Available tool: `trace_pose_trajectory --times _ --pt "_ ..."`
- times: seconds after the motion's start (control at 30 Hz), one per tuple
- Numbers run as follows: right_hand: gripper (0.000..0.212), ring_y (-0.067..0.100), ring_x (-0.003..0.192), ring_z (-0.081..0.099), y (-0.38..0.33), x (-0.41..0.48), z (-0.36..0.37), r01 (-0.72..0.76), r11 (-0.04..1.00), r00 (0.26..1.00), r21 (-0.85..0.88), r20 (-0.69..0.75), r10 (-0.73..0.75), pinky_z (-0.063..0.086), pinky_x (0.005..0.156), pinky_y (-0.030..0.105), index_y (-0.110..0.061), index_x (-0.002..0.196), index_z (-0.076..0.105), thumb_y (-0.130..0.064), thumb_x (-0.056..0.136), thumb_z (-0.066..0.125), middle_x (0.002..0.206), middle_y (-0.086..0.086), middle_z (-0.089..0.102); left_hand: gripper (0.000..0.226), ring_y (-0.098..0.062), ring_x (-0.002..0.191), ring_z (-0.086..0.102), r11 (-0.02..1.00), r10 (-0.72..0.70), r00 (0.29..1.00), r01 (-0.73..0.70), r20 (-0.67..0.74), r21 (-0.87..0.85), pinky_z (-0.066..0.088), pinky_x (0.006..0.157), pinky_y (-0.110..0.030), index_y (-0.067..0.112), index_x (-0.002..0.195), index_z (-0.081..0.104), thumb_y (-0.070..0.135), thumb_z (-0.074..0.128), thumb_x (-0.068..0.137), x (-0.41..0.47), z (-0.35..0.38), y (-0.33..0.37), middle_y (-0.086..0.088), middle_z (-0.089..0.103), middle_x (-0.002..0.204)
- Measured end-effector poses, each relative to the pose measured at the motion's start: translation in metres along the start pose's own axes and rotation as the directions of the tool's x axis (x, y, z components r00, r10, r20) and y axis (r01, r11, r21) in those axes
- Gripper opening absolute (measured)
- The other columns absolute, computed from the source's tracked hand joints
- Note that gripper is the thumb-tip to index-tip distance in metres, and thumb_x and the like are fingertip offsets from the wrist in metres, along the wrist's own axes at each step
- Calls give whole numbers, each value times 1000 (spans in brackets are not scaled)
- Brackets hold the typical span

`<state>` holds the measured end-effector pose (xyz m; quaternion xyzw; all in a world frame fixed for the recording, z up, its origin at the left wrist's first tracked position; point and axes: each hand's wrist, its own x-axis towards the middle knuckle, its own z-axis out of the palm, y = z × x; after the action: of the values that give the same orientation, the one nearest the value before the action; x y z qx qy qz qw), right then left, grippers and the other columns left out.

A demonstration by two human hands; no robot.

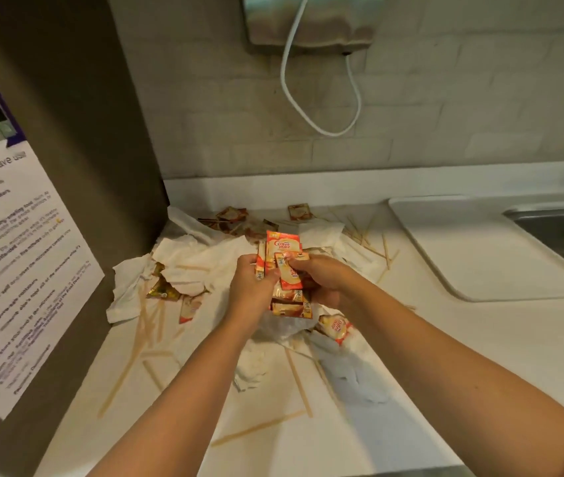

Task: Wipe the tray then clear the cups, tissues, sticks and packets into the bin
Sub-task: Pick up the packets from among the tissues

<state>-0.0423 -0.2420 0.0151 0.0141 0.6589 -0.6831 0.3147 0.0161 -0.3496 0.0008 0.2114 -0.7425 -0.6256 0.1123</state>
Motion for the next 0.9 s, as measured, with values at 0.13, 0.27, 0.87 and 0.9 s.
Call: trace_pose_trajectory --times 0.13,0.27,0.87,0.9 --pt "13 21 72 57 7 -28 -40 22 999 998 34 -56 -20 48 69 34 -8 89 55 -11 97 46 81 10 60 27 -23 101 62 999 48 994 -48 96 0 52 88 -38 20 113 43 10 55 91 -22 37 5 -5 61 114" --pt "16 20 67 56 7 -61 -80 81 996 991 38 -111 -77 46 65 31 -11 85 56 -10 97 45 77 9 60 27 -24 103 61 997 70 981 -71 181 -3 50 92 -47 26 110 39 15 55 91 -42 74 15 -3 60 116" --pt "43 24 95 66 107 -263 -308 128 992 963 -19 -239 -129 55 81 41 -13 120 52 12 85 49 109 10 66 27 -25 99 60 988 83 839 -140 538 67 51 80 -36 16 114 41 14 51 90 -248 297 6 -7 60 111" --pt "40 23 93 66 117 -274 -319 103 994 964 -32 -241 -108 55 80 38 -16 115 53 12 86 48 106 8 67 29 -25 101 59 988 53 827 -125 560 92 51 82 -37 15 117 42 17 53 90 -259 307 -2 -7 59 113"
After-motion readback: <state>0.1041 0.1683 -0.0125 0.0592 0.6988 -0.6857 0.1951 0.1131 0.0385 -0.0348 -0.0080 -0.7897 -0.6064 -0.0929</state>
